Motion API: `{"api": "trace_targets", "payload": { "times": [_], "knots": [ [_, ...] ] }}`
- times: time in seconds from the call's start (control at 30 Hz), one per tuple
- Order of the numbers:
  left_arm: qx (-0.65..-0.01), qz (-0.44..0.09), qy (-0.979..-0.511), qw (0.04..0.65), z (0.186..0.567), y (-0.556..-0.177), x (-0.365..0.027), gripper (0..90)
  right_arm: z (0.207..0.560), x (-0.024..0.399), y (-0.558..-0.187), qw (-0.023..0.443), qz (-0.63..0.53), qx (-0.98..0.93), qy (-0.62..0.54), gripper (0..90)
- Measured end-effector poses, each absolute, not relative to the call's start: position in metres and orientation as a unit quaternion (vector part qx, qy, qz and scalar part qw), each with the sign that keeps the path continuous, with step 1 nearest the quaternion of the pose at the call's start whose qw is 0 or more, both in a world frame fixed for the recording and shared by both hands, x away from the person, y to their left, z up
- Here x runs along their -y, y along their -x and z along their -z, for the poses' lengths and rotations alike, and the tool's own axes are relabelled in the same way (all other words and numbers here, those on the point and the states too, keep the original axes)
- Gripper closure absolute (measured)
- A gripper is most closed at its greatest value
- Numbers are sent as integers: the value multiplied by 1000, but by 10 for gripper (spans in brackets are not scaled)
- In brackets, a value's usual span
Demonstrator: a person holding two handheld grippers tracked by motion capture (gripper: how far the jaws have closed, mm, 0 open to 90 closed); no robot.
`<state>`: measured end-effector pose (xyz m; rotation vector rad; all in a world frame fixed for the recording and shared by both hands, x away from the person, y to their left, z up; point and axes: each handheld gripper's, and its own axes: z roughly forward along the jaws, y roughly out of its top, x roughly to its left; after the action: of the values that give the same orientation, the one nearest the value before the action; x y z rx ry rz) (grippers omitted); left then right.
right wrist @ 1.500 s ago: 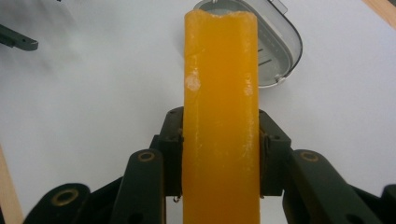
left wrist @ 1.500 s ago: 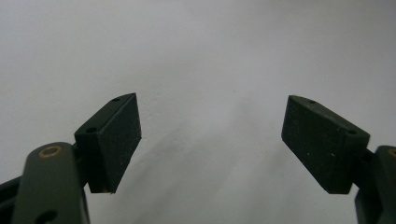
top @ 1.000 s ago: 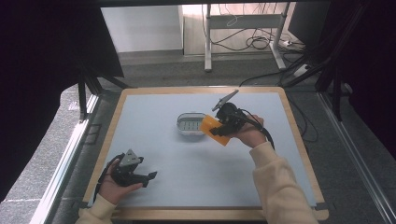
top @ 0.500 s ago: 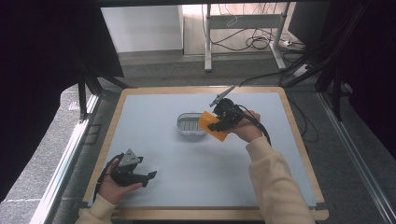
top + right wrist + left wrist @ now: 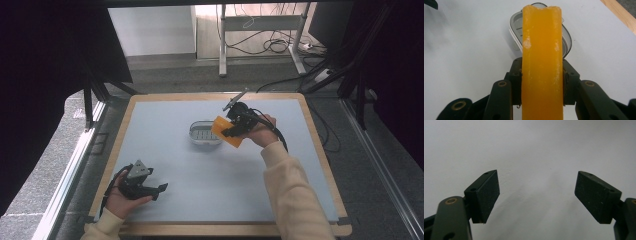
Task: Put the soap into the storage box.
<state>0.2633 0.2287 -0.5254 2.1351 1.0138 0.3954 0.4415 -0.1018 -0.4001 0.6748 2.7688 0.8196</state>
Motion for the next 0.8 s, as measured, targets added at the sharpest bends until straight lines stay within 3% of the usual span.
{"api": "trace_targets", "payload": {
  "times": [0.8],
  "knots": [
    [-390, -154, -832, 363, 525, -263, -229, 197, 400, 90, -458, 88, -272, -934, -217, 613]
  ]
}}
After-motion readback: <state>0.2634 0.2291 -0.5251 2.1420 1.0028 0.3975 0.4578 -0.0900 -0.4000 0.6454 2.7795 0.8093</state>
